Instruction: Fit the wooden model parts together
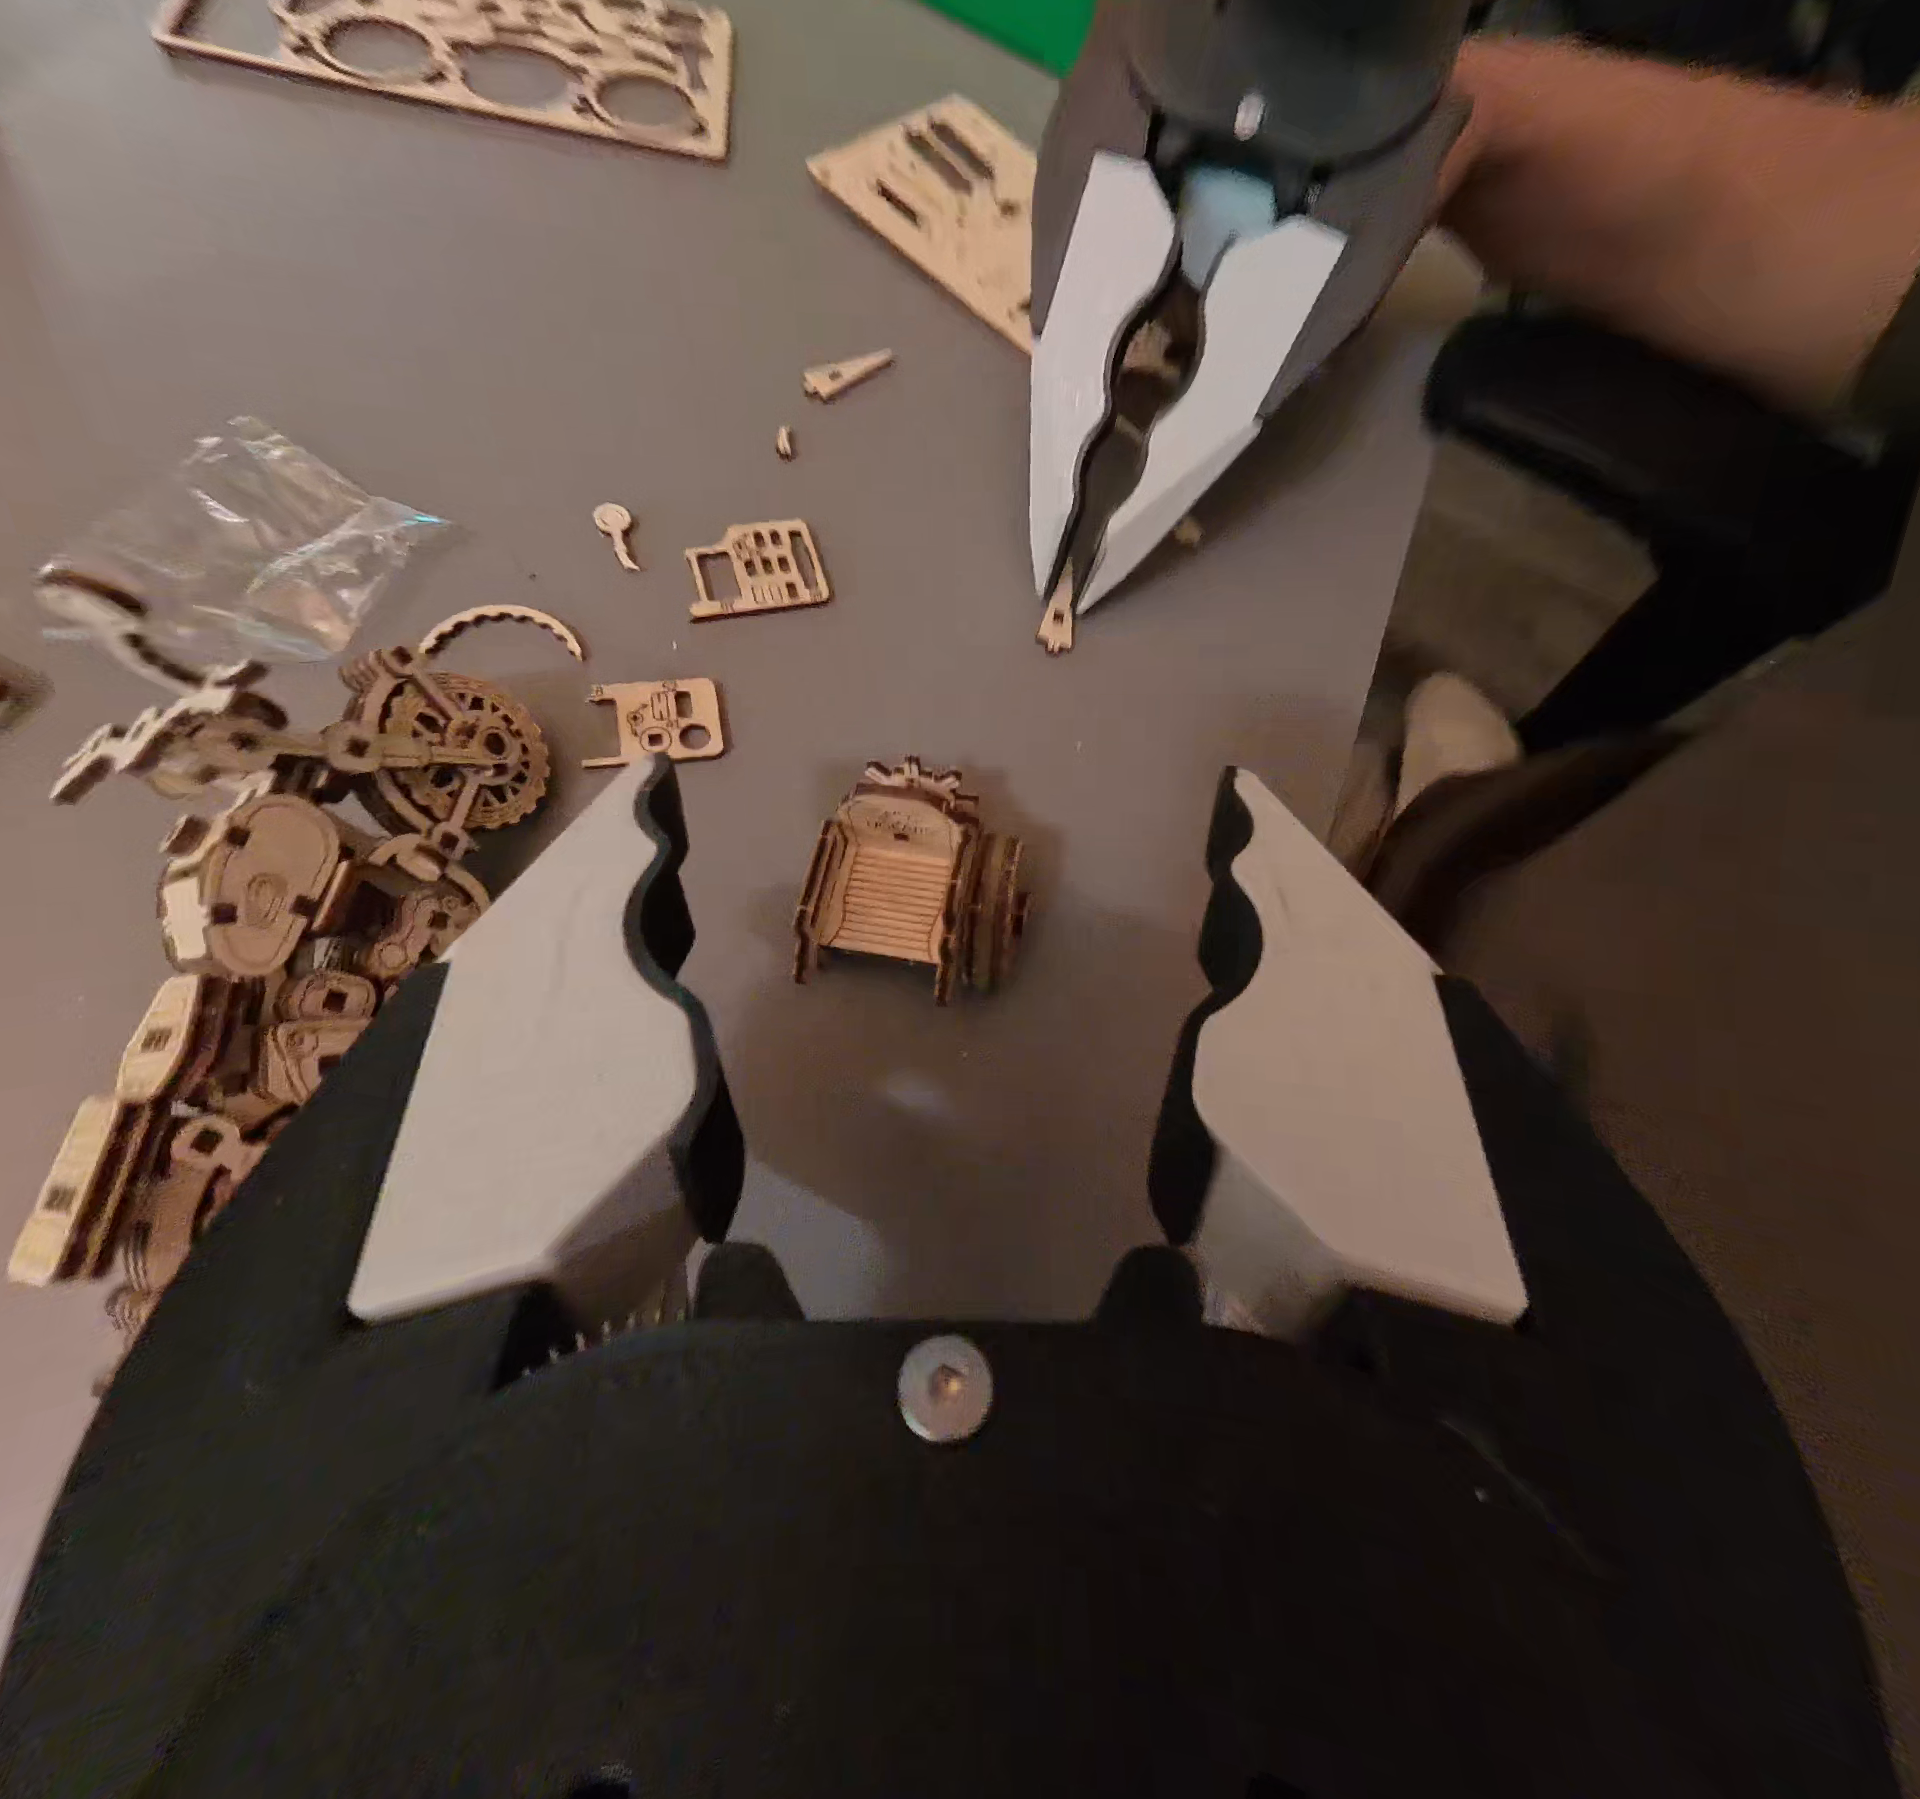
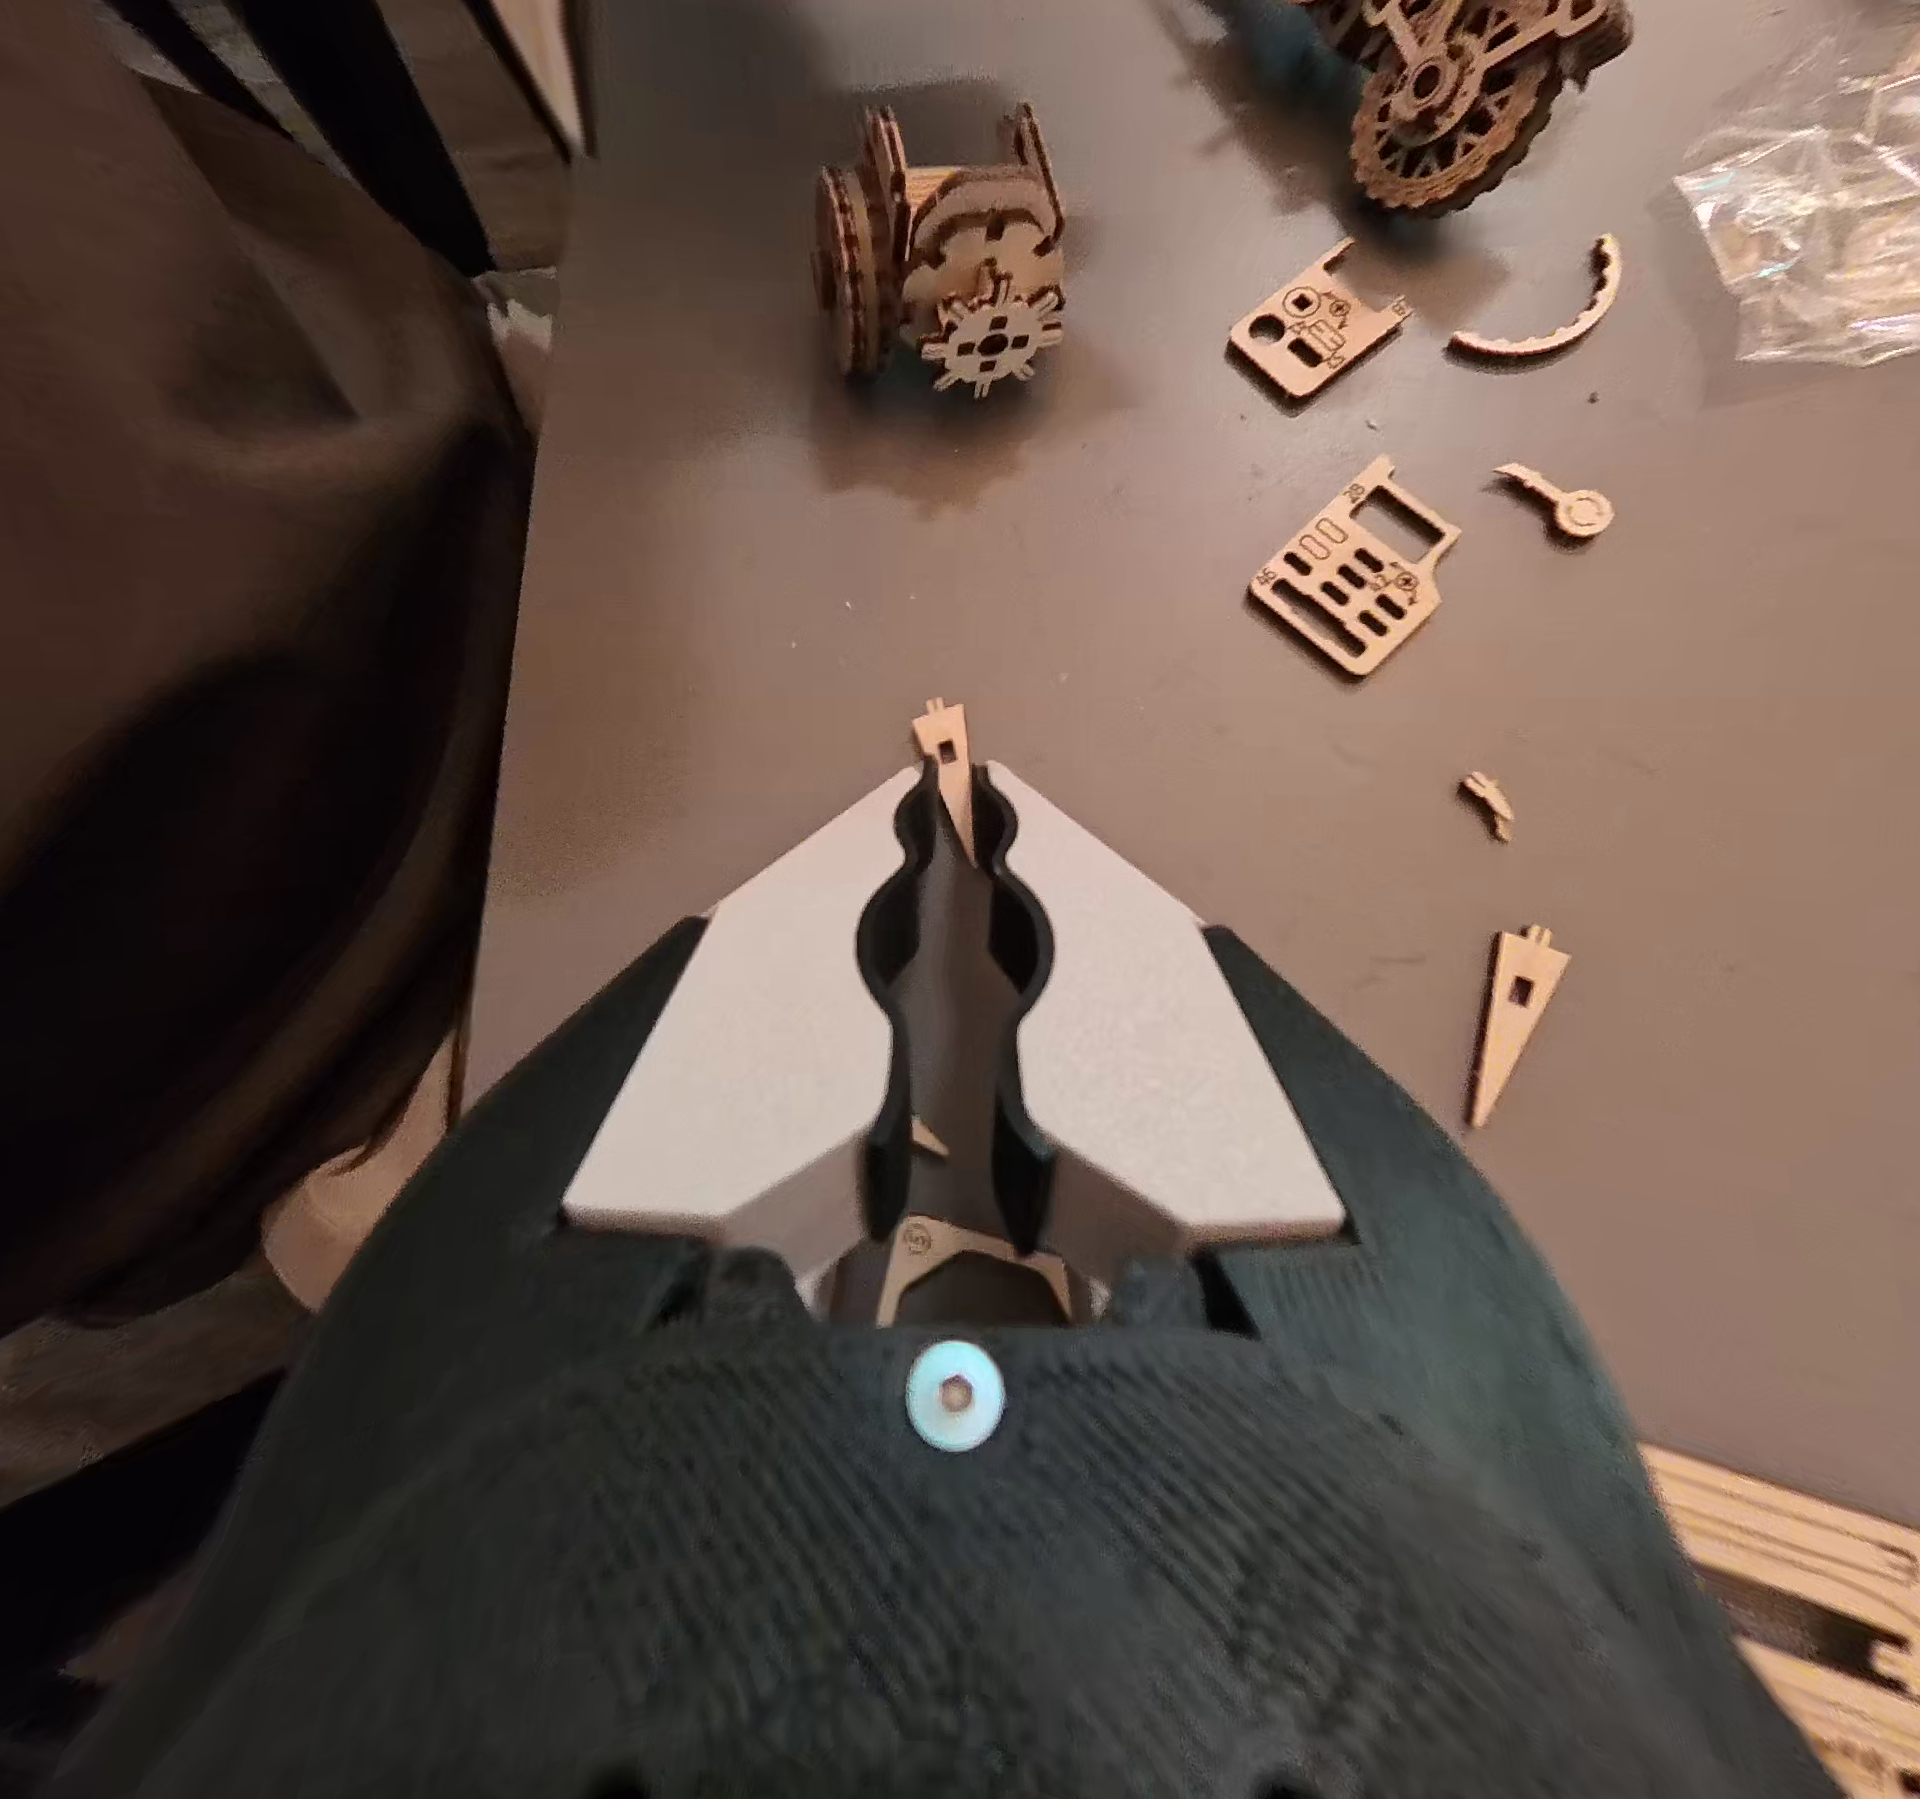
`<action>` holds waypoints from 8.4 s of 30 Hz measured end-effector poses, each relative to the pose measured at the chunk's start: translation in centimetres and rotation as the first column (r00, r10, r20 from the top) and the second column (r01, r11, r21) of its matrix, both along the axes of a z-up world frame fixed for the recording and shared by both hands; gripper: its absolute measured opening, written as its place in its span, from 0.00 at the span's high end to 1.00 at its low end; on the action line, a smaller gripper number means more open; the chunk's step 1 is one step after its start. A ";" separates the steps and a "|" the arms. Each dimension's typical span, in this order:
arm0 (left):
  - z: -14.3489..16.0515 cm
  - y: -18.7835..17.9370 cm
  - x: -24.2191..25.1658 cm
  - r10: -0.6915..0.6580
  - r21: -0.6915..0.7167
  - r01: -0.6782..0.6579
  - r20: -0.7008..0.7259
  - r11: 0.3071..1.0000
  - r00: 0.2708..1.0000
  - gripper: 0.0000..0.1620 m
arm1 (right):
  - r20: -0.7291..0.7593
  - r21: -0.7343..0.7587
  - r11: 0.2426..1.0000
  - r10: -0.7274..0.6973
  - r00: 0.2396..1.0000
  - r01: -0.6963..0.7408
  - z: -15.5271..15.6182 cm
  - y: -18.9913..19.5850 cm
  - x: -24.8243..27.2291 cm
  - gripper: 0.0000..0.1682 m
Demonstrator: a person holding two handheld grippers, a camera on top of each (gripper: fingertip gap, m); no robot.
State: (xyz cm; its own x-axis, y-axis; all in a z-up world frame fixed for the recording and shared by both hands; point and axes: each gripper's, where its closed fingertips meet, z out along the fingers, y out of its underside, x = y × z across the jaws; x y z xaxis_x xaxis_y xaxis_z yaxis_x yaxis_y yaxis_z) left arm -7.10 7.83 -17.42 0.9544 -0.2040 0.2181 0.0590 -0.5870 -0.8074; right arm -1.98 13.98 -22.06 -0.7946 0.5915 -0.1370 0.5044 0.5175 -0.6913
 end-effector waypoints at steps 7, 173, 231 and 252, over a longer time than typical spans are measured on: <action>-3.3 0.2 0.1 -0.118 -0.165 0.097 -0.121 0.982 0.986 0.46 | -0.109 -0.101 0.992 -0.090 0.990 0.079 3.4 -0.9 0.2 0.97; -2.4 -0.5 6.5 -0.247 -0.030 0.253 0.133 0.967 0.960 0.68 | -0.312 0.104 0.985 -0.103 0.944 0.141 4.8 -5.4 1.3 0.97; -1.8 -0.4 6.2 -0.239 -0.004 0.243 0.172 0.970 0.956 0.68 | -0.329 0.068 0.988 -0.106 0.938 0.135 5.2 -5.2 1.3 0.97; -0.7 0.5 0.4 -0.032 0.085 0.016 0.191 0.996 0.981 0.68 | -0.287 -0.182 0.940 -0.331 0.899 0.288 4.6 -1.8 -2.6 0.97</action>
